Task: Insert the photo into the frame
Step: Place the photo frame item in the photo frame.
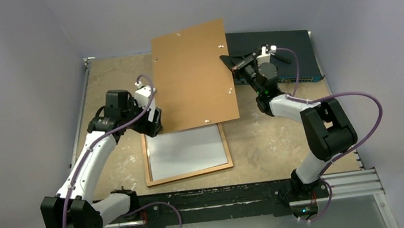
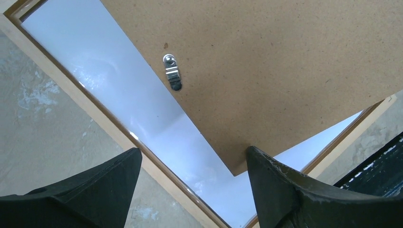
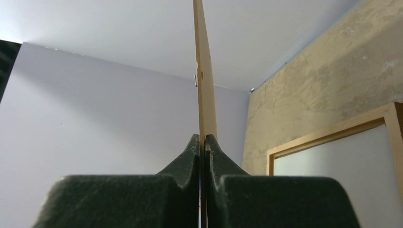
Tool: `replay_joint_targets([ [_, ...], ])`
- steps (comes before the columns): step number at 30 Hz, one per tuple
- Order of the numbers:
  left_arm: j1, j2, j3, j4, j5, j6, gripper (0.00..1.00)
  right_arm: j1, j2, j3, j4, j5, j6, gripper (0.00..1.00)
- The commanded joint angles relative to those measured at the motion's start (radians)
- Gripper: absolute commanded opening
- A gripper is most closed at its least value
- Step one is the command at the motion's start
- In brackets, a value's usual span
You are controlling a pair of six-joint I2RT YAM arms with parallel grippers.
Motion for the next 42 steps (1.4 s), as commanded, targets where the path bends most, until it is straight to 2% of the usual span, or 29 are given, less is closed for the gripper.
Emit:
replay_joint_targets([
  [1,0.007,-0.035,0.073,-0.049,-0.06,0.04,0.8,0.002,-0.069,-0.026,0.115,-0.038,0.073,0.0],
  [9,0.218,0.055,0.272,-0.136,0.047,0.113,0.85,-0.001,-0.123,-0.134,0.066,-0.14,0.04,0.0],
  [11,0.242,0.075,0.294,-0.141,0.048,0.131,0.86,-0.001,-0.14,-0.162,0.06,-0.143,0.025,0.0],
  [16,0.267,0.104,0.276,-0.116,0.031,0.137,0.88,0.0,-0.135,-0.216,0.116,-0.135,0.032,0.0],
  [20,0.298,0.131,0.183,-0.041,-0.036,0.173,0.85,0.012,-0.101,-0.219,0.133,-0.14,0.034,0.0],
  [28,0.411,0.263,0.049,0.038,-0.017,0.272,0.66,0.066,-0.012,-0.176,0.146,-0.116,0.023,0.0],
  [30,0.417,0.274,0.011,0.062,-0.018,0.302,0.57,0.08,0.006,-0.167,0.148,-0.104,0.02,0.0],
  [35,0.419,0.282,-0.068,0.092,0.006,0.338,0.45,0.108,0.033,-0.172,0.159,-0.072,0.021,0.0],
  [42,0.42,0.287,-0.13,0.106,0.07,0.347,0.33,0.148,0.079,-0.174,0.19,-0.024,0.015,0.0],
])
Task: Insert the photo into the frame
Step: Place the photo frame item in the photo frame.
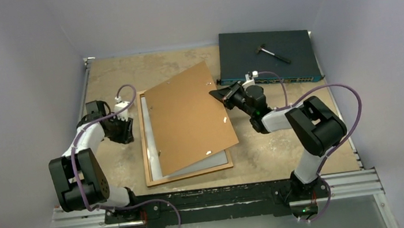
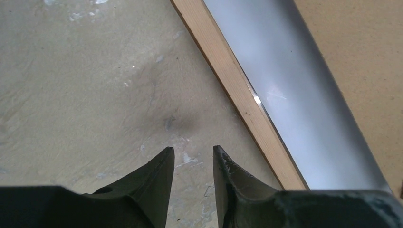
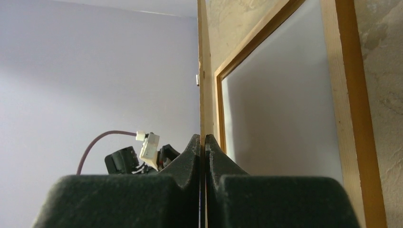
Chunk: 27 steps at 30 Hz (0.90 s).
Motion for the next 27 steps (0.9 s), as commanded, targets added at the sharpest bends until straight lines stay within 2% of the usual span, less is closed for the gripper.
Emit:
replay_joint_targets([
  [1,0.005,0.001,-0.034,0.04,0.076,0.032,0.3,0.026,0.01,0.049,0.14,0.052,0.024,0.0],
  [5,0.005,0.004,-0.052,0.042,0.094,0.053,0.23,0.04,0.03,0.049,0.15,0.075,0.021,0.0],
  [27,-0.021,0.066,-0.018,0.037,0.135,0.149,0.05,0.097,0.106,0.059,0.225,0.132,0.003,0.0],
])
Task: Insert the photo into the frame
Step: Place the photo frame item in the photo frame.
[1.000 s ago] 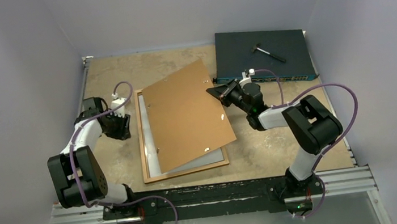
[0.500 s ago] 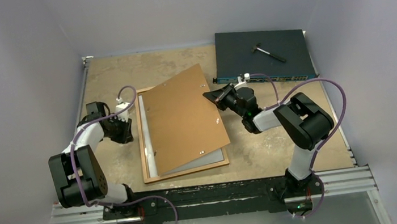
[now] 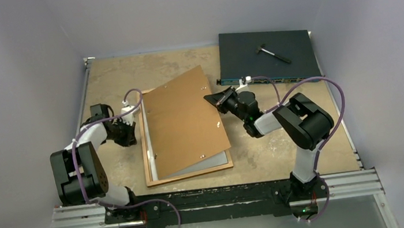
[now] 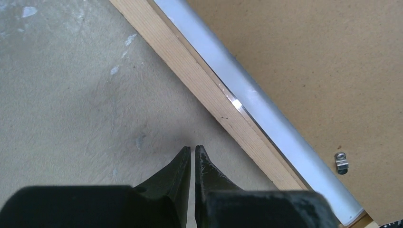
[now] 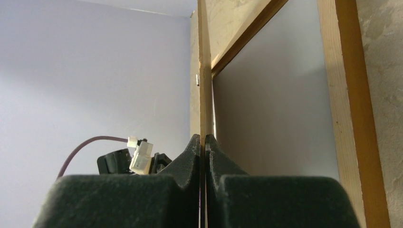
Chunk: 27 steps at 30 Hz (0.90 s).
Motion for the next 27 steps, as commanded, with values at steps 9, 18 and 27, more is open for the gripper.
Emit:
replay_joint_targets([
  [9,-0.066,0.022,0.034,0.025,0.013,0.026,0.01,0.041,0.006,0.056,0.106,0.052,0.032,0.0],
  [18,-0.084,0.025,0.037,0.031,0.008,0.031,0.0,0.06,0.005,0.05,0.1,0.081,0.027,0.0],
  [27,-0.096,0.033,0.046,0.028,0.013,0.03,0.0,0.077,0.008,0.036,0.097,0.097,-0.025,0.0],
])
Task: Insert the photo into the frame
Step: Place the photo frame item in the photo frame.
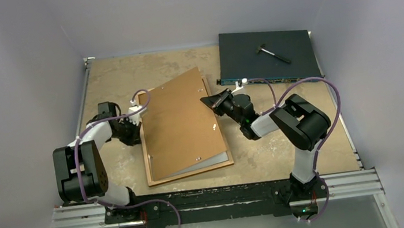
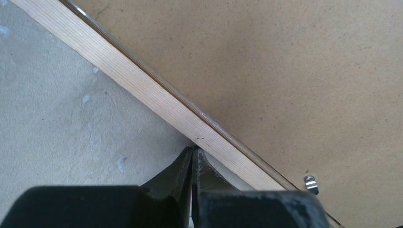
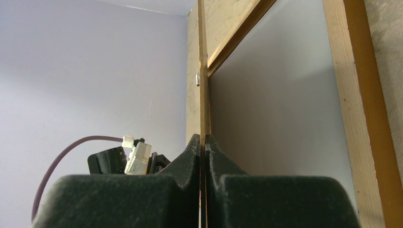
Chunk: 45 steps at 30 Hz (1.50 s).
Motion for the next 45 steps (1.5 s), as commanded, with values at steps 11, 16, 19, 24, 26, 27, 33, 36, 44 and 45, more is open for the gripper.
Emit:
replay_joint_targets([
  [11,-0.011,0.004,0.059,0.008,0.021,0.015,0.0,0.034,-0.022,0.011,0.079,0.048,-0.157,0.0],
  [16,-0.011,0.004,0.064,0.006,0.021,0.011,0.0,0.035,-0.03,0.013,0.072,0.064,-0.244,0.0],
  [19,-0.01,0.004,0.069,0.005,0.021,0.011,0.0,0.037,-0.027,0.008,0.09,0.077,-0.281,0.0],
  [24,-0.011,0.013,0.075,0.002,0.023,0.011,0.0,0.037,-0.013,0.01,0.148,0.084,-0.323,0.0],
  [26,-0.011,0.012,0.075,0.001,0.024,0.012,0.0,0.038,-0.011,0.012,0.157,0.092,-0.339,0.0],
  [27,-0.011,0.012,0.076,0.002,0.023,0.014,0.0,0.036,-0.01,0.014,0.161,0.095,-0.348,0.0],
  [33,-0.011,0.025,0.085,-0.003,0.023,0.011,0.0,0.036,0.024,0.03,0.198,0.104,-0.348,0.0],
  [36,-0.012,0.033,0.09,-0.007,0.021,0.015,0.0,0.036,0.039,0.027,0.23,0.108,-0.34,0.0],
  [44,-0.019,0.041,0.097,-0.008,0.023,0.013,0.0,0.035,0.055,0.033,0.237,0.107,-0.355,0.0],
  [45,-0.021,0.042,0.095,-0.008,0.025,0.012,0.0,0.036,0.052,0.033,0.238,0.105,-0.364,0.0],
])
